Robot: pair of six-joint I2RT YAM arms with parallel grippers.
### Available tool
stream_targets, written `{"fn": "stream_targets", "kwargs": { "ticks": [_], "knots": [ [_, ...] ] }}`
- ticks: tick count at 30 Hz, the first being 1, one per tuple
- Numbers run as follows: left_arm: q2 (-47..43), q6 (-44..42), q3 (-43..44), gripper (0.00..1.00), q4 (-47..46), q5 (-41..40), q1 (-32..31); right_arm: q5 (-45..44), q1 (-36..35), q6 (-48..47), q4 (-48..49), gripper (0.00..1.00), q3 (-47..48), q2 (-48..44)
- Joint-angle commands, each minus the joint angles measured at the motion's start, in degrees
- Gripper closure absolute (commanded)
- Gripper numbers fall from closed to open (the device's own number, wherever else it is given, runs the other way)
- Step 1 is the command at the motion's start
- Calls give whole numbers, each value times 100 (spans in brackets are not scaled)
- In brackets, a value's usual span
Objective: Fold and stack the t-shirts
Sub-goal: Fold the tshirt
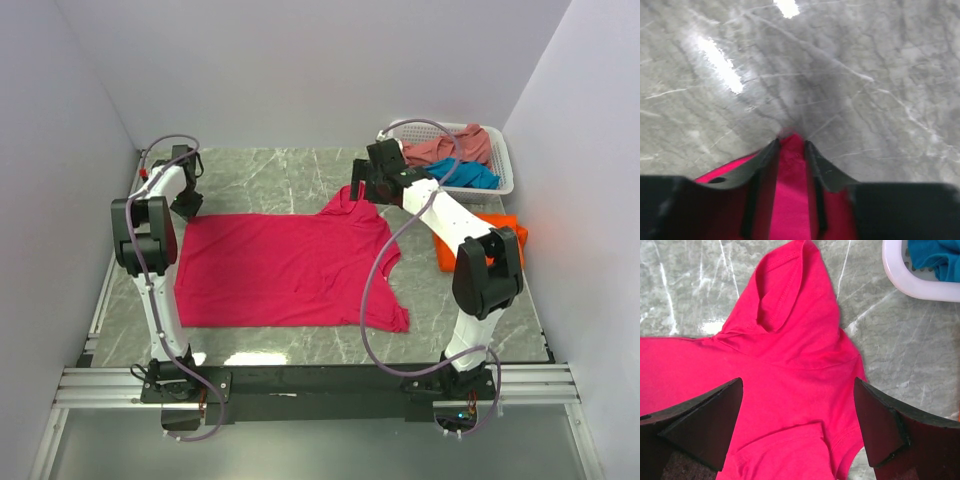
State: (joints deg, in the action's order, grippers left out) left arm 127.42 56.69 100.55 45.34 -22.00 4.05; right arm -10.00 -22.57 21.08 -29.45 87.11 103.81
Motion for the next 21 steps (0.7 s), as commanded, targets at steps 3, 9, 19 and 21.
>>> {"fn": "stream_targets", "kwargs": {
  "ticks": [3,9,19,21],
  "knots": [
    [-41,-17,-588,96,231,-68,25,-186,59,-52,-60,4,464,218],
    [-568,-281,-941,99,-201,-156,8,-230,59,-16,-78,4,1184,771],
    [-1622,-615,-1301,99,-983,-15,-63,-924,77,11,-843,9,3760,3029],
    [-1754,-703,-1494,99,-1149,125,-89,-934,95,-139,-528,10,3787,3197]
  ]
}}
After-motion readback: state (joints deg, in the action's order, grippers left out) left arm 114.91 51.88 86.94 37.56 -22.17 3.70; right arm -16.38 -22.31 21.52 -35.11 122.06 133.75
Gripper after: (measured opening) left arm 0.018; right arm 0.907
